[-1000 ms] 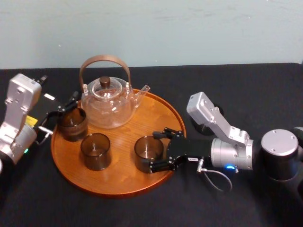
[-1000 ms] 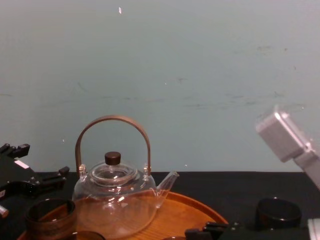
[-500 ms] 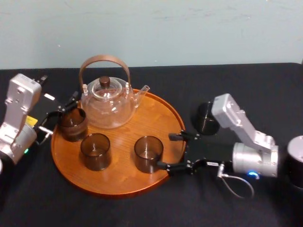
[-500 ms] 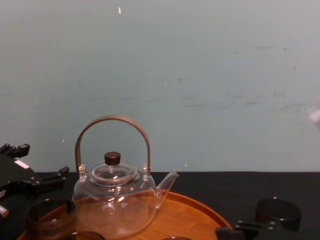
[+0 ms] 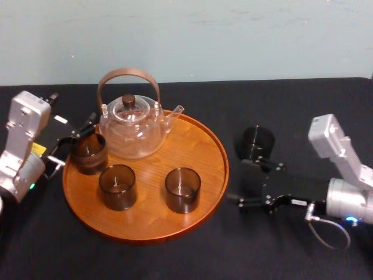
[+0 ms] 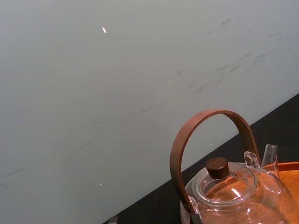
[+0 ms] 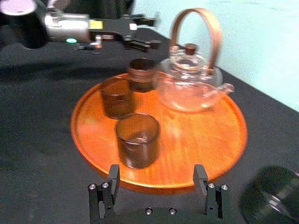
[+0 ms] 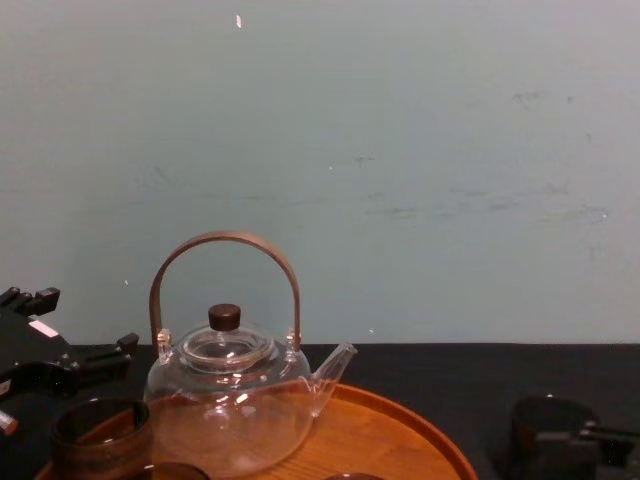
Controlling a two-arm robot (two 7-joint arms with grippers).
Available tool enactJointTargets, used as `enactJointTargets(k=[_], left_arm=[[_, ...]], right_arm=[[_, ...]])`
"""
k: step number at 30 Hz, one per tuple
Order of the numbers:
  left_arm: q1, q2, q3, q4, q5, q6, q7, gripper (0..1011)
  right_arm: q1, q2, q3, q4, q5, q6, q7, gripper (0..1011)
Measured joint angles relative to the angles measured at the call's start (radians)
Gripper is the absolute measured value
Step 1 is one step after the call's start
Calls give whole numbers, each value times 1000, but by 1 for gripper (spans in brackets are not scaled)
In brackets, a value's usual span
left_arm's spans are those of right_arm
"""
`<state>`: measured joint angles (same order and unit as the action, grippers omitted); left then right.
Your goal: Pick up the glass from the table and place it on the tray.
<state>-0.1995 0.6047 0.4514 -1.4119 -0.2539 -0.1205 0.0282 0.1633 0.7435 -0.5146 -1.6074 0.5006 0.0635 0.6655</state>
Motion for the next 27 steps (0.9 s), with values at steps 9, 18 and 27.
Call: enactJointTargets(k=[9,18,27], left_arm=[[0,0,0,0,0,0,0,1001],[0,0,0,0,0,0,0,1001],[0,0,0,0,0,0,0,1001]], right_arm=[[-53,13,81,0,21,21,-92,1002],[-80,-11,151,23,24,71,-192,1002],[-81,-40,189,43,20,103,-236,1002]])
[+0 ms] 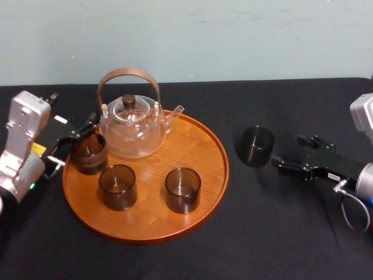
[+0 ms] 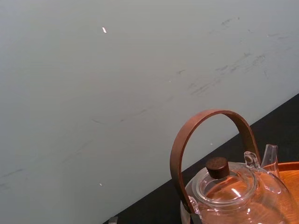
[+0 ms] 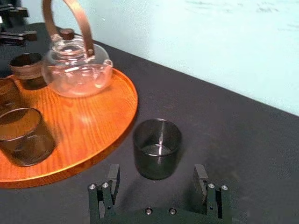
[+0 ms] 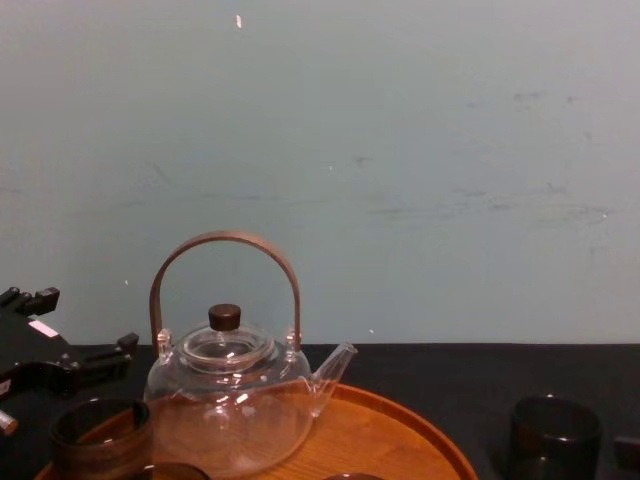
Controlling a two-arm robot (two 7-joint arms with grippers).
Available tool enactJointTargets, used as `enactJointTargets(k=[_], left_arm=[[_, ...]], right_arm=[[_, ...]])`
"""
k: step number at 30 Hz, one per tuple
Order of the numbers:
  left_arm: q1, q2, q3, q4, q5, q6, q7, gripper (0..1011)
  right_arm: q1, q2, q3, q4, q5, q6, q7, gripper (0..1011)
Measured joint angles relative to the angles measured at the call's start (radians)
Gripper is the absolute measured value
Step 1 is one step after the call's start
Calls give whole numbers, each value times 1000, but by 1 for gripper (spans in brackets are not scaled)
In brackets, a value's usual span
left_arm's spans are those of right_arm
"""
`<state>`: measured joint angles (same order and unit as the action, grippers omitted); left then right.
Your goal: Pick up the glass from the table and place it on the tray.
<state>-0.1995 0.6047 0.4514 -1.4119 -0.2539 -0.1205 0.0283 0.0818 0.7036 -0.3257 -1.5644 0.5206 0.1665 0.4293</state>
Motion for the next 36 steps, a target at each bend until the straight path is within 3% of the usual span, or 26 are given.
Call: enactJointTargets(k=[7,13,36], left_arm=[[0,0,0,0,0,0,0,1001],[0,0,0,0,0,0,0,1001],[0,0,0,0,0,0,0,1001]], right_arm=[[18,-30,6,29,-8,48,-11,1002],[56,-58,-13,68,-29,72,0,1002],[198,-149,-88,210,-107,80,45,1002]])
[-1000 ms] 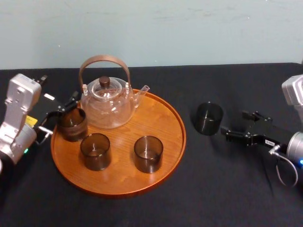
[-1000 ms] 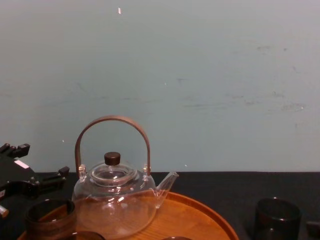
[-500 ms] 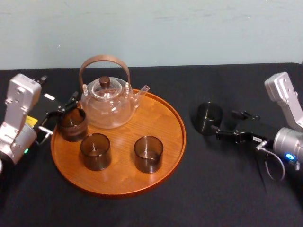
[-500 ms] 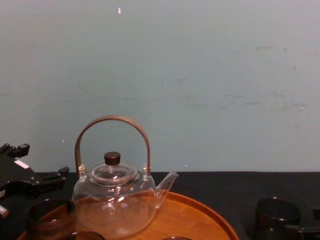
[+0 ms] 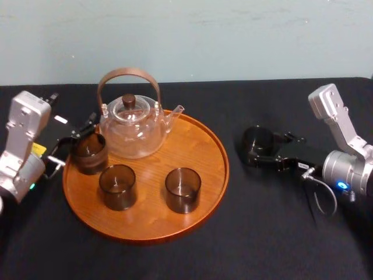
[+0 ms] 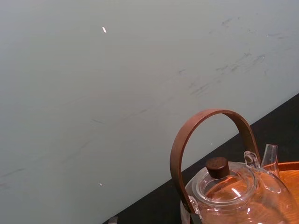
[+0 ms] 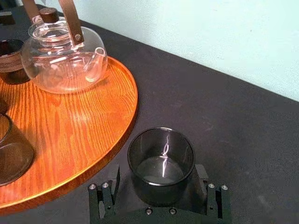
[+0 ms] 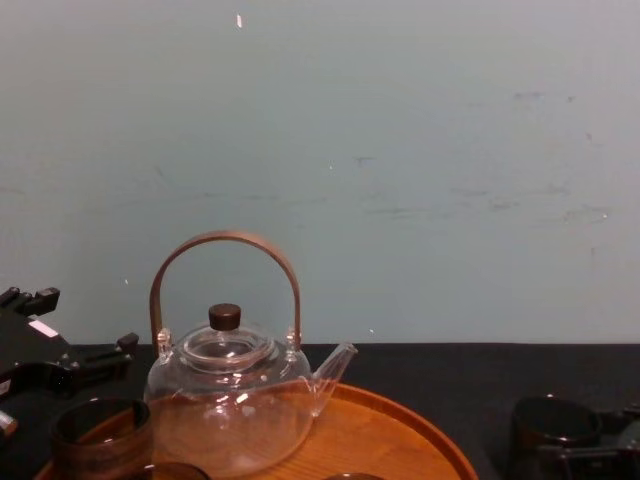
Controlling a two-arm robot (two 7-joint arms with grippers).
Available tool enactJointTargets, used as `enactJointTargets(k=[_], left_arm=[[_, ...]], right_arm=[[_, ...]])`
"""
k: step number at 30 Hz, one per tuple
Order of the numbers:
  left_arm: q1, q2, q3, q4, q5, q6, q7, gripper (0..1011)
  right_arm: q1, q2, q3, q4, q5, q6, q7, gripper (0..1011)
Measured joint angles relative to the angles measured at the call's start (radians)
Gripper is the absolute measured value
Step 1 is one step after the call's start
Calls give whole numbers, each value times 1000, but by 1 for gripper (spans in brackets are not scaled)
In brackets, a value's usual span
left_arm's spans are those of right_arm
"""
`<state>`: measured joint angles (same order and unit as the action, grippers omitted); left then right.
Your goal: Pick up the glass from the table and place it on the tray.
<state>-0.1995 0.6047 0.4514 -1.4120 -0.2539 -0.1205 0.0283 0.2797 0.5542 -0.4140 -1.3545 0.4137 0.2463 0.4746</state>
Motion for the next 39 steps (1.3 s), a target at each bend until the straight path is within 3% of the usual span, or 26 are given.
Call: enactJointTargets(k=[16,32,39], left_arm=[[0,0,0,0,0,0,0,1001],[0,0,0,0,0,0,0,1001],[0,0,0,0,0,0,0,1001]], right_arm=[[46,-42,-10,52,-26,10,-2,1002],[53,-45,-17,54,-39,13,-1,1003],[52,-45,-16,55,-37,12,-1,901]])
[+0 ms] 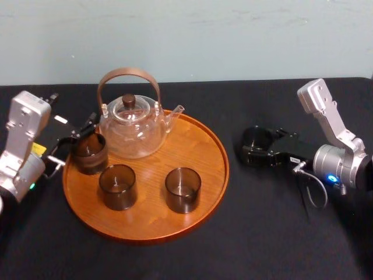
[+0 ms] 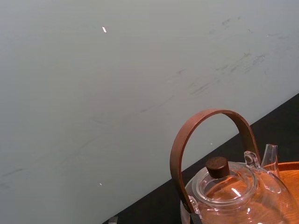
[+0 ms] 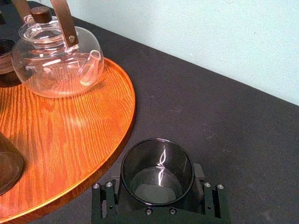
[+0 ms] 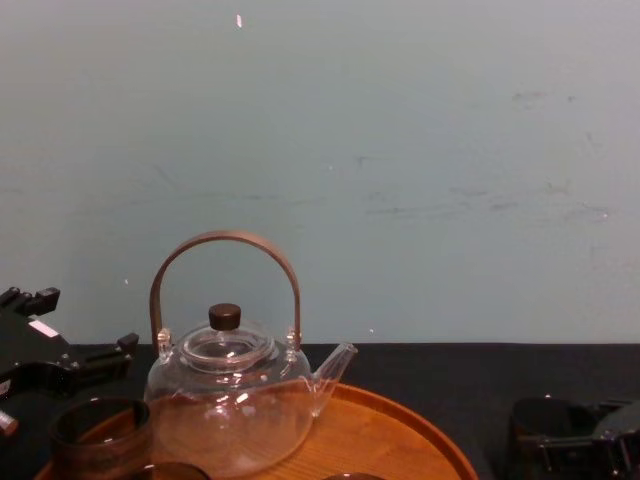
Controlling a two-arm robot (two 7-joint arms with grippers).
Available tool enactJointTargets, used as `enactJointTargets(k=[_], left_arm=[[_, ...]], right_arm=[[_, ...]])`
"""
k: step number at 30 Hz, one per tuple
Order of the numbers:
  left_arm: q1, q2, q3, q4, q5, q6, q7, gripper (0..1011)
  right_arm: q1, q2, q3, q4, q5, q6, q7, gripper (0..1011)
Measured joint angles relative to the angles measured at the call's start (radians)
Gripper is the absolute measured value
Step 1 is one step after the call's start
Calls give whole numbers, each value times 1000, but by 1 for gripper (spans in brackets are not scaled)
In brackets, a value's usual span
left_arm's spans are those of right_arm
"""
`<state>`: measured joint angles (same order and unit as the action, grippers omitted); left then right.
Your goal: Pick up the glass from the table and place it on the tray.
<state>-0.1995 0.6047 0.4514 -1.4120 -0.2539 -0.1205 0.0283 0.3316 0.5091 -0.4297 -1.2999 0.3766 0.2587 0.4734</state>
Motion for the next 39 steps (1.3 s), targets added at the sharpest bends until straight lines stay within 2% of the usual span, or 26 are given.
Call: enactJointTargets(k=[16,23,30,39], left_arm=[[0,0,0,0,0,0,0,1001],[0,0,0,0,0,0,0,1001],[0,0,0,0,0,0,0,1001],[0,0,0,0,0,0,0,1001]], right_arm=[[-2,0,3,-2,3,-2,1,901],[-2,17,11,-21,17,-16,38,901],[32,23,-2,-20,20,-38,78,901],[98,2,-43,-1,12,-70,122,901]])
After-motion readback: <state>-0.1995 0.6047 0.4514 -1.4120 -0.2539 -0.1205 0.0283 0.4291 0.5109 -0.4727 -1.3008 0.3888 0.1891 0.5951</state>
